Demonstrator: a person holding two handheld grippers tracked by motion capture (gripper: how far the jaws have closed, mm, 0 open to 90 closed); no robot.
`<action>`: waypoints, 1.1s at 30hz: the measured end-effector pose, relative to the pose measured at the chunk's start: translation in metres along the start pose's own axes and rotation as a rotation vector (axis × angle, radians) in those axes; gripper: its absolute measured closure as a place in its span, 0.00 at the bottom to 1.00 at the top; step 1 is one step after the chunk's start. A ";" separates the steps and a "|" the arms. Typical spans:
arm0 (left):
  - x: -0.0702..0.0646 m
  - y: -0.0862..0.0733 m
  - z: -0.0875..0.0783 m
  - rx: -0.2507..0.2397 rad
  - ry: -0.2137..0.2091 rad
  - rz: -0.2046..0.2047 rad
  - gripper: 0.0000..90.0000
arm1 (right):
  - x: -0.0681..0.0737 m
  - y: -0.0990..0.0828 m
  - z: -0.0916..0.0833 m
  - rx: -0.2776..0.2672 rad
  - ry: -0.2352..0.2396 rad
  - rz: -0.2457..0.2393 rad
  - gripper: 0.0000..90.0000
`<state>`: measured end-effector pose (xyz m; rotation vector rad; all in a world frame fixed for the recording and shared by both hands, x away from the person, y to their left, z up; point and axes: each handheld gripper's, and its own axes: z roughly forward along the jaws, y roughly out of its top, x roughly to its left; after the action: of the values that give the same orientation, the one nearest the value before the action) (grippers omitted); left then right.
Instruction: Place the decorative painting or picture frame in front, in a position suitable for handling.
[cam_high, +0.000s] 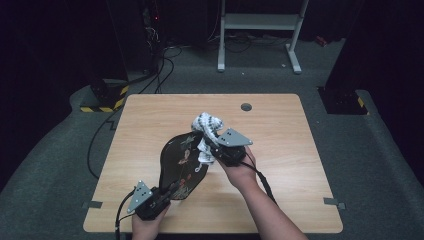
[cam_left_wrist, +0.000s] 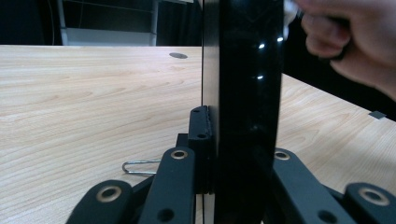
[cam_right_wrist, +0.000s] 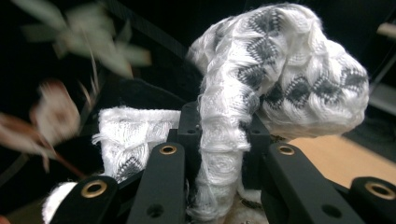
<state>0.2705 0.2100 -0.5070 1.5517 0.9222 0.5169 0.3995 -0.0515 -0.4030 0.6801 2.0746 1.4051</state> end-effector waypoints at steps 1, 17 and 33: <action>0.000 0.000 0.000 0.000 0.000 0.001 0.89 | 0.001 0.006 -0.002 -0.015 0.002 -0.010 0.84; 0.000 0.000 0.000 0.000 0.000 -0.003 0.88 | 0.002 0.016 0.000 -0.007 0.022 -0.033 0.84; -0.001 0.000 0.001 -0.001 0.001 -0.004 0.88 | -0.001 -0.061 0.020 0.155 0.101 0.081 0.84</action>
<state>0.2705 0.2084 -0.5071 1.5483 0.9253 0.5158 0.4069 -0.0587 -0.4664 0.7778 2.2767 1.3567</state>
